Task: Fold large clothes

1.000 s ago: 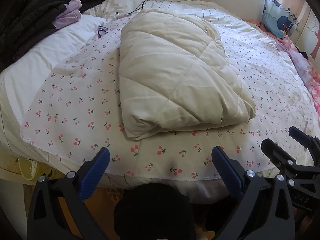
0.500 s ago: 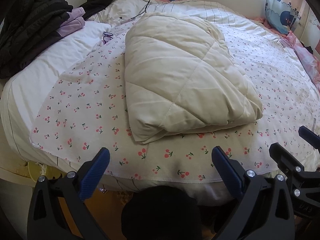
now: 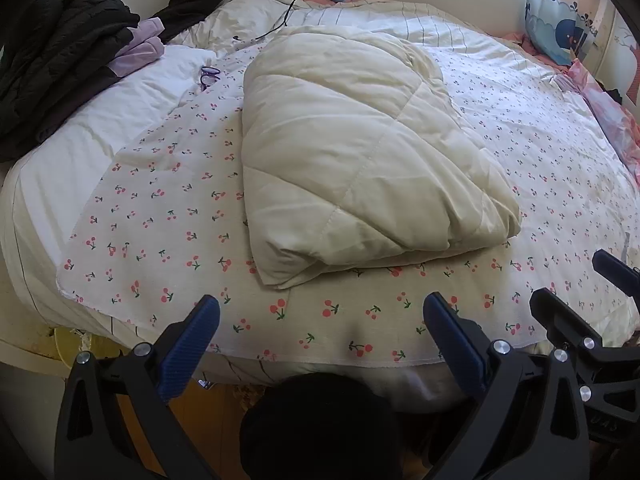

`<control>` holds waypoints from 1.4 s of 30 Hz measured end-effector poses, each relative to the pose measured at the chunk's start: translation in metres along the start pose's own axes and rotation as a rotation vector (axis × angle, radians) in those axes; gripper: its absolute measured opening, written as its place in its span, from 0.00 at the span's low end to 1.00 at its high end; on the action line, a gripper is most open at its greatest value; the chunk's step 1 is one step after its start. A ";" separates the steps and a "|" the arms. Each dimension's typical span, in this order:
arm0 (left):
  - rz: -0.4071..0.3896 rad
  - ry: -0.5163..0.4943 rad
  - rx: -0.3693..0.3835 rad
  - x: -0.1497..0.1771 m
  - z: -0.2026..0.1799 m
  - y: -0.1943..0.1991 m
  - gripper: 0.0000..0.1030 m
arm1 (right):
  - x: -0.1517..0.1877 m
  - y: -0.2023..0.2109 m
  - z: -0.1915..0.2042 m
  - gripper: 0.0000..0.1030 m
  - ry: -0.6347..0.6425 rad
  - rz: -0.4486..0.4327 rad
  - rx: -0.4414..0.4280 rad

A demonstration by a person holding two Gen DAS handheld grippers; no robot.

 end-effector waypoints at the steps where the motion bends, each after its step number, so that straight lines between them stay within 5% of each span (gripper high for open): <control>1: 0.000 -0.001 0.000 0.000 0.000 0.000 0.95 | 0.000 0.000 0.000 0.94 -0.001 0.001 -0.001; 22: 0.004 -0.019 -0.049 0.001 -0.001 -0.005 0.95 | 0.004 -0.009 -0.003 0.94 -0.008 0.024 -0.024; 26: 0.014 -0.023 -0.028 -0.002 0.001 -0.008 0.95 | 0.001 -0.017 -0.007 0.94 -0.028 0.049 -0.086; 33: 0.050 0.090 0.226 -0.044 0.038 -0.019 0.95 | -0.032 -0.049 -0.054 0.94 -0.236 0.106 -0.350; 39: 0.117 0.240 0.421 -0.099 0.073 -0.066 0.95 | -0.075 -0.107 -0.085 0.94 -0.340 0.204 -0.337; 42: 0.169 0.269 0.533 -0.112 0.073 -0.092 0.95 | -0.084 -0.131 -0.080 0.94 -0.370 0.257 -0.412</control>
Point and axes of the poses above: each gripper's, at about its wrist camera, not at the fingertips, and y roughly against the way its jaws point, z to its left, x to its underside, the point moved 6 cm from there along -y, roughly the way its jaws point, and after that the axes turned 9 degrees about z, right-handed, at the moved point
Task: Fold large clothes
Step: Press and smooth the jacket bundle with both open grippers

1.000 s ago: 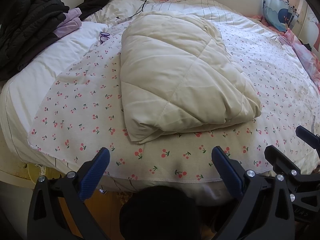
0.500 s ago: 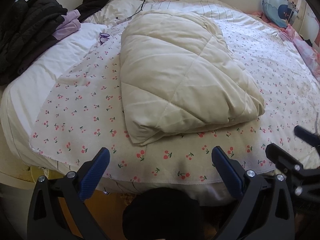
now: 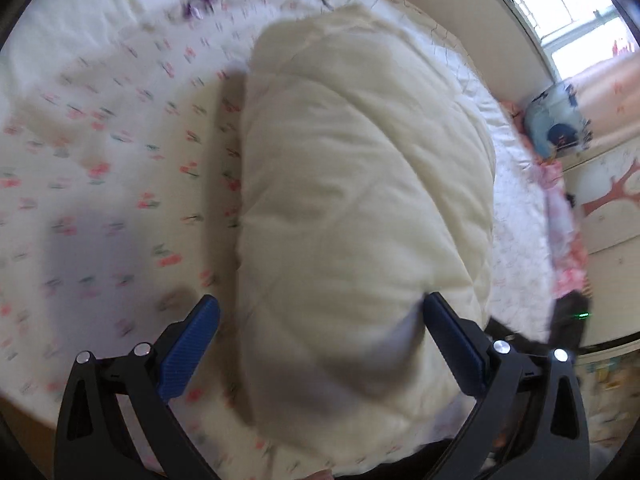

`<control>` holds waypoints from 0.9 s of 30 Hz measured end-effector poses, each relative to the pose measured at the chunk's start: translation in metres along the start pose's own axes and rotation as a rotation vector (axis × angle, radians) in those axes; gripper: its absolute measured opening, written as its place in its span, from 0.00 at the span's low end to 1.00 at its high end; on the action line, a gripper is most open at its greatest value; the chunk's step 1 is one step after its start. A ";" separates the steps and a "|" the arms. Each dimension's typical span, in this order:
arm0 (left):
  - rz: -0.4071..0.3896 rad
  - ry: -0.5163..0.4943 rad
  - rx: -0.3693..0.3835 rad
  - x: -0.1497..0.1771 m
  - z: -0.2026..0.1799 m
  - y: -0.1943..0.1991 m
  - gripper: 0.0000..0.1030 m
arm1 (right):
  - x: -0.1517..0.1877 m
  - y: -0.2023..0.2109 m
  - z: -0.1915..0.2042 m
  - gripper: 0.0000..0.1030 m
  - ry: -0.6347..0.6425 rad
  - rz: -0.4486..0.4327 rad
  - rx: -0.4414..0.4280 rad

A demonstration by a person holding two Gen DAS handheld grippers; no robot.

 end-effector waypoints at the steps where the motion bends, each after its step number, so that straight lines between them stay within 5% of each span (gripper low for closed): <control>1: 0.017 0.007 0.028 -0.004 0.002 -0.006 0.95 | -0.003 -0.004 0.003 0.94 -0.003 0.012 -0.050; 6: -0.087 0.055 0.105 -0.020 0.015 0.023 0.95 | -0.010 -0.014 0.004 0.94 -0.027 0.064 -0.179; 9: 0.068 0.000 0.173 -0.017 0.006 -0.009 0.95 | -0.010 -0.025 0.005 0.94 -0.046 0.112 -0.325; 14: 0.014 -0.130 0.015 -0.011 -0.022 -0.016 0.93 | -0.011 -0.031 0.022 0.95 0.022 0.082 -0.281; 18: -0.125 -0.278 -0.150 -0.005 -0.059 0.024 0.80 | -0.010 -0.016 0.068 0.95 0.133 0.037 -0.312; 21: -0.238 -0.334 -0.230 -0.007 -0.071 0.076 0.78 | -0.011 -0.005 0.114 0.94 0.219 0.006 -0.390; 24: -0.280 -0.303 -0.263 -0.014 -0.046 0.112 0.78 | -0.006 -0.008 0.153 0.94 0.296 -0.010 -0.443; 26: -0.232 -0.231 -0.285 -0.014 -0.003 0.107 0.78 | 0.001 -0.032 0.166 0.94 0.345 0.028 -0.372; 27: -0.189 -0.199 -0.295 -0.013 0.015 0.095 0.78 | 0.008 -0.057 0.164 0.94 0.365 0.076 -0.263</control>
Point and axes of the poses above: each gripper's, at about its wrist camera, not at the fingertips, and y roughly against the way its jaws point, z to its left, x to its underside, the point moved 6 cm from there along -y, roughly the way its jaws point, and after that the axes turned 9 degrees about z, right-handed, at the moved point
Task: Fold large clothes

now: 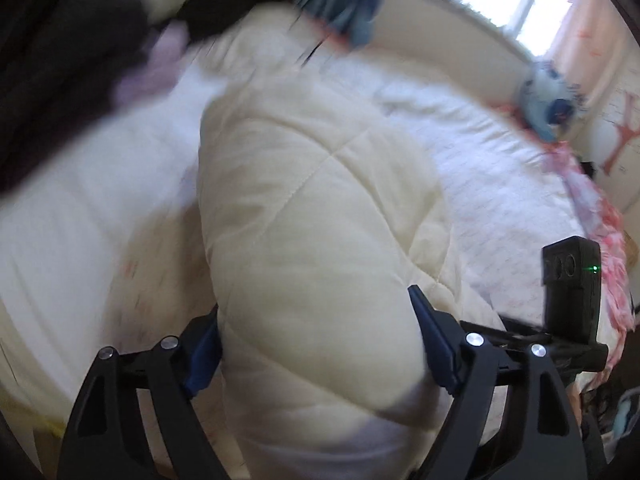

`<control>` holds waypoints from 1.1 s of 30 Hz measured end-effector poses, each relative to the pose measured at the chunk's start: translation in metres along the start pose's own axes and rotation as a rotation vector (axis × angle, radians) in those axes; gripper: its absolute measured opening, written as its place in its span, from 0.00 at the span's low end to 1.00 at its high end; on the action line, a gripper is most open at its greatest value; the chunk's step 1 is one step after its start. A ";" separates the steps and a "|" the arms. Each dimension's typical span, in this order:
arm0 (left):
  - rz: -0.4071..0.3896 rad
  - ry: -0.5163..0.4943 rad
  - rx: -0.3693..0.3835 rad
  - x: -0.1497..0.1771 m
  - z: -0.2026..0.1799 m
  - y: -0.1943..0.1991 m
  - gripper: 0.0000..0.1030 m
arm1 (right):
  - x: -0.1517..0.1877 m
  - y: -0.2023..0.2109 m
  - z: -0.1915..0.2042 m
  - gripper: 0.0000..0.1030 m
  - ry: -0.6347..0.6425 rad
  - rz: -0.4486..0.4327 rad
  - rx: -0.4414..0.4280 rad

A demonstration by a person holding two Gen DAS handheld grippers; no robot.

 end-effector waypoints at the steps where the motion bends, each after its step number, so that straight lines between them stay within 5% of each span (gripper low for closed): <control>1: 0.066 0.035 -0.008 0.011 0.016 -0.023 0.81 | 0.008 -0.018 -0.009 0.94 -0.010 0.062 0.072; 4: 0.091 0.113 0.088 0.033 0.051 -0.042 0.85 | 0.022 -0.025 -0.020 0.94 -0.046 0.094 0.058; 8: -0.130 0.115 0.019 0.014 0.060 0.023 0.85 | 0.008 0.051 0.009 0.94 0.046 -0.161 0.216; 10: -0.201 0.111 0.031 -0.004 0.059 0.041 0.88 | -0.015 0.073 0.031 0.94 0.092 -0.261 0.216; 13: -0.208 0.109 0.053 -0.036 0.059 0.032 0.89 | -0.062 0.041 0.067 0.94 0.185 -0.204 0.222; 16: -0.112 0.128 0.067 -0.046 0.052 -0.020 0.89 | -0.093 -0.031 0.037 0.94 0.108 -0.091 0.404; 18: -0.061 0.094 -0.042 -0.040 0.046 -0.056 0.89 | -0.095 -0.058 0.002 0.94 0.010 -0.047 0.291; 20: -0.067 0.078 -0.084 -0.035 0.042 -0.056 0.91 | -0.092 -0.051 -0.002 0.94 -0.014 -0.040 0.285; 27: -0.101 0.053 -0.250 0.024 0.026 -0.006 0.92 | 0.011 0.028 0.056 0.94 0.198 -0.111 0.418; 33: -0.090 0.057 -0.293 0.080 0.005 0.020 0.93 | 0.088 0.039 0.073 0.94 0.188 -0.105 0.522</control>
Point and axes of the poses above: each gripper's, at about its wrist camera, not at the fingertips, and y roughly against the way its jaws point, z to its left, x to its underside, the point moved 6 cm from there along -y, roughly the way its jaws point, and after that the axes turned 9 degrees about z, right-handed, at the moved point
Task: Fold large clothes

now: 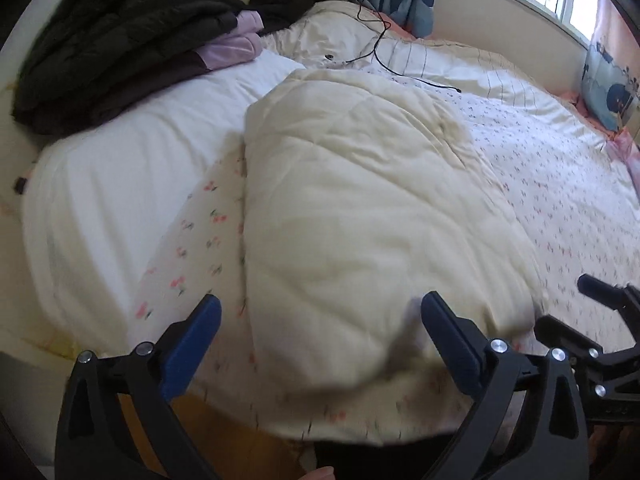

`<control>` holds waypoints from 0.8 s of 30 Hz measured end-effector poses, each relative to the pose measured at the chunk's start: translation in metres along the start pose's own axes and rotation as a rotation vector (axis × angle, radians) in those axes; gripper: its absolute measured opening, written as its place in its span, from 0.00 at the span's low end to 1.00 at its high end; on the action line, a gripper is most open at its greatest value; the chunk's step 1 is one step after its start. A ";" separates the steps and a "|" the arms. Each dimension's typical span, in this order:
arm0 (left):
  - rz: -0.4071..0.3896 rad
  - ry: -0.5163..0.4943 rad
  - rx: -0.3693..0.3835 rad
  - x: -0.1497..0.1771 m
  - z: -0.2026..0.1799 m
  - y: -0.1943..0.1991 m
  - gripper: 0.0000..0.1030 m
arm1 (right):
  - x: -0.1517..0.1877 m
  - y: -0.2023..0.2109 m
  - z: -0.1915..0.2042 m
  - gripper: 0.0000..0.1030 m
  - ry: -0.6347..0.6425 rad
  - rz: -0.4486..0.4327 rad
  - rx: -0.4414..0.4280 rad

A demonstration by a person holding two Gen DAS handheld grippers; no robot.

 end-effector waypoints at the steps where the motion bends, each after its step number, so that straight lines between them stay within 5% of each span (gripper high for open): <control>1: -0.008 0.000 -0.008 0.006 -0.001 0.007 0.93 | 0.007 0.006 0.000 0.94 0.001 -0.009 0.016; 9: -0.047 -0.021 -0.003 0.023 -0.012 0.034 0.93 | 0.009 0.012 0.009 0.94 0.004 -0.013 0.073; 24: -0.006 -0.019 -0.029 0.037 -0.007 0.023 0.93 | 0.009 0.003 0.013 0.94 0.010 0.000 0.106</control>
Point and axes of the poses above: each gripper's, at about its wrist camera, not at the fingertips, and y roughly against the way its jaws point, z to its left, x to its underside, the point moved 6 cm from there along -y, roughly the way its jaws point, and after that the axes turned 9 degrees about z, right-handed, at the moved point
